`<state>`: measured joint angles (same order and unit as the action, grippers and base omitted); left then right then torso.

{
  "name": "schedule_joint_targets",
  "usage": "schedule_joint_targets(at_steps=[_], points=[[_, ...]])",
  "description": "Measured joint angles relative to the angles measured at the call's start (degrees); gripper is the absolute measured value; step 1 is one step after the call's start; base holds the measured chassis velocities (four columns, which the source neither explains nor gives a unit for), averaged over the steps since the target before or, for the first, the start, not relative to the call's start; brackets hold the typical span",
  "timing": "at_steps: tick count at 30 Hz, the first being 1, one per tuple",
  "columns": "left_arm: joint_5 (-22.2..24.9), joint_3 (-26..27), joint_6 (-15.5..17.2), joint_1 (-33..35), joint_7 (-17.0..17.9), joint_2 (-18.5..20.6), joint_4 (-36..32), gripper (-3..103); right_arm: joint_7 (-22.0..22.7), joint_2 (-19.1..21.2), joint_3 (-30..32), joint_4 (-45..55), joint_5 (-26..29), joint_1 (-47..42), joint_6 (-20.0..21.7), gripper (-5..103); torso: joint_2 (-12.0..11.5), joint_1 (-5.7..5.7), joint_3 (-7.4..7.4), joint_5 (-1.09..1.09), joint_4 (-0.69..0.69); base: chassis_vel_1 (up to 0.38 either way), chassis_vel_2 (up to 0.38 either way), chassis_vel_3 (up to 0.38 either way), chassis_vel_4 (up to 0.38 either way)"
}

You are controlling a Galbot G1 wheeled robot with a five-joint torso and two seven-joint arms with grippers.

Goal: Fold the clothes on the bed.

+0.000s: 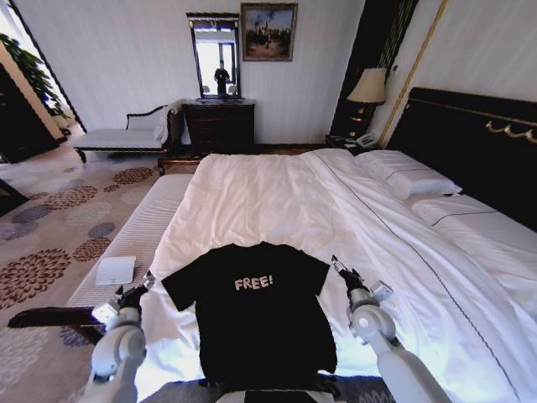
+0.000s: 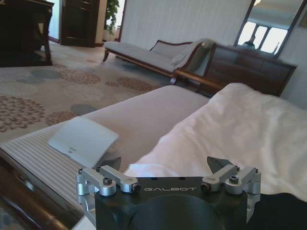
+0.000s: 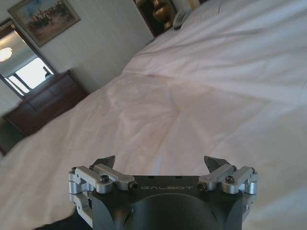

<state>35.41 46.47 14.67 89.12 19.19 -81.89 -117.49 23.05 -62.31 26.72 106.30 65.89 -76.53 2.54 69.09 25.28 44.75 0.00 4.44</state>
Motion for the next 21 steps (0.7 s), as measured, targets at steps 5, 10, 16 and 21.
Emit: schedule_joint_targets(at_steps=[5,10,16,21], points=[[-1.55,0.29,-8.61,3.35,-6.50,-2.13,-1.01,100,-4.50,1.02,-0.30,-1.68,8.51,0.96,0.71,100,0.00,0.00,0.00,0.00,-0.03,0.000,0.000,0.000,0.000],[5.35,0.58,-15.21,8.26,-13.46,-3.76,-3.70,100,-6.86,0.77,-0.94,-6.28,11.26,2.71,2.50,100,0.00,0.00,0.00,0.01,-0.02,0.000,0.000,0.000,0.000],[7.67,0.99,-17.93,12.59,-16.20,-4.13,-5.19,100,-14.38,0.51,-1.55,-15.54,11.44,5.52,4.72,100,0.00,0.00,0.00,0.00,-0.03,0.000,0.000,0.000,0.000],[9.06,1.28,-16.86,12.46,-16.18,-3.81,-6.59,100,-22.87,-0.22,-2.36,-21.99,10.51,8.17,5.62,100,0.00,0.00,0.00,0.00,-0.01,0.000,0.000,0.000,0.000]])
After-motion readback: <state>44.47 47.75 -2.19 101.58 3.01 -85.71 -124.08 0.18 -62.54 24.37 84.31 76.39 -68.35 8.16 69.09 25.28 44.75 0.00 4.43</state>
